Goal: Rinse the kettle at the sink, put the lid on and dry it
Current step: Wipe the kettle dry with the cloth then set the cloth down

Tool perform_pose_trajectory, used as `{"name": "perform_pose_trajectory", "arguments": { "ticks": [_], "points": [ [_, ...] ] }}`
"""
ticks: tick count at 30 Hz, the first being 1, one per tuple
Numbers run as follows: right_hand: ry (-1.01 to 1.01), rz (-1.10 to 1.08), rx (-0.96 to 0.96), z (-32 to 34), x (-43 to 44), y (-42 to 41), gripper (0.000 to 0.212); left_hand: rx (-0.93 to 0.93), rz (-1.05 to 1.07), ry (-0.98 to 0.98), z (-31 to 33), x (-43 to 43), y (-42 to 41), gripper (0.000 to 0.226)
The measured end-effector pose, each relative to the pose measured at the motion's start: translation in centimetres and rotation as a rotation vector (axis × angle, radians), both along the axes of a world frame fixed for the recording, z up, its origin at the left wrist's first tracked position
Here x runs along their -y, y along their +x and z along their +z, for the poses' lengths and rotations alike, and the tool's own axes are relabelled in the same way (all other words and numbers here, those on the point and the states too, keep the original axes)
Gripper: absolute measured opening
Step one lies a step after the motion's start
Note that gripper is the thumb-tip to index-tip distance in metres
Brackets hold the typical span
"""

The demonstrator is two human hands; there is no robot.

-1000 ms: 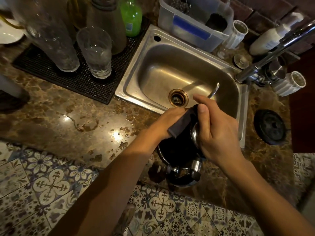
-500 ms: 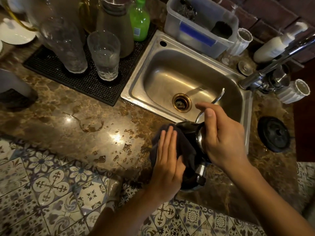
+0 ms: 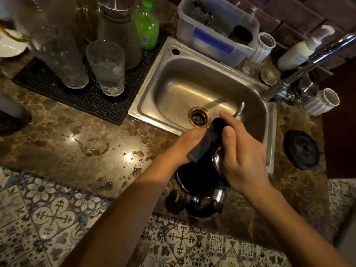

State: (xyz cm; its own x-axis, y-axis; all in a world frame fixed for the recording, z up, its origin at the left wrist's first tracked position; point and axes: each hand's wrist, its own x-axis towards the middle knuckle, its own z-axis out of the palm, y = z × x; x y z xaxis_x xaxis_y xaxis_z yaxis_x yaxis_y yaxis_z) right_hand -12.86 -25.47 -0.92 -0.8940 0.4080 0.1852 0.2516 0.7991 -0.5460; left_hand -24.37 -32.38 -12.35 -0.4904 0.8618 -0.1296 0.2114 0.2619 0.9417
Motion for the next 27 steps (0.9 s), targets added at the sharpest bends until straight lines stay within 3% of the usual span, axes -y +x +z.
{"name": "perform_pose_trajectory", "arguments": {
  "ticks": [4, 8, 11, 14, 18, 20, 24, 27],
  "points": [
    [0.037, 0.0, 0.004, -0.2, -0.3, 0.0, 0.047, -0.047, 0.164, -0.013, -0.6, 1.9, 2.5, 0.03],
    [0.042, -0.018, -0.022, -0.3, -0.3, 0.1, 0.046, -0.082, 0.345, 0.058, -1.5, 5.6, 7.9, 0.047],
    [0.029, -0.011, -0.026, -0.6, -0.4, 0.2, 0.044, -0.242, 0.272, 0.12, -3.3, 7.6, 12.5, 0.046],
    [0.029, 0.011, -0.02, -0.6, -0.5, 0.2, 0.042, -0.192, 0.271, 0.13, -4.2, 7.7, 12.7, 0.067],
    [0.046, 0.03, -0.003, -0.4, -0.5, 0.3, 0.043, -0.511, 0.151, 0.419, -4.8, 6.5, 9.1, 0.078],
    [0.035, 0.032, 0.006, -0.5, -0.6, 0.3, 0.045, -0.458, 0.172, 0.465, -4.5, 5.4, 7.8, 0.071],
    [0.004, 0.028, 0.052, -0.3, -0.6, 0.4, 0.049, -0.087, 0.183, 0.369, -2.3, 3.6, 5.0, 0.043],
    [-0.01, 0.024, 0.065, 0.0, -0.5, 0.3, 0.047, -0.086, 0.159, 0.275, -0.7, 2.5, 2.7, 0.025]
  ]
}}
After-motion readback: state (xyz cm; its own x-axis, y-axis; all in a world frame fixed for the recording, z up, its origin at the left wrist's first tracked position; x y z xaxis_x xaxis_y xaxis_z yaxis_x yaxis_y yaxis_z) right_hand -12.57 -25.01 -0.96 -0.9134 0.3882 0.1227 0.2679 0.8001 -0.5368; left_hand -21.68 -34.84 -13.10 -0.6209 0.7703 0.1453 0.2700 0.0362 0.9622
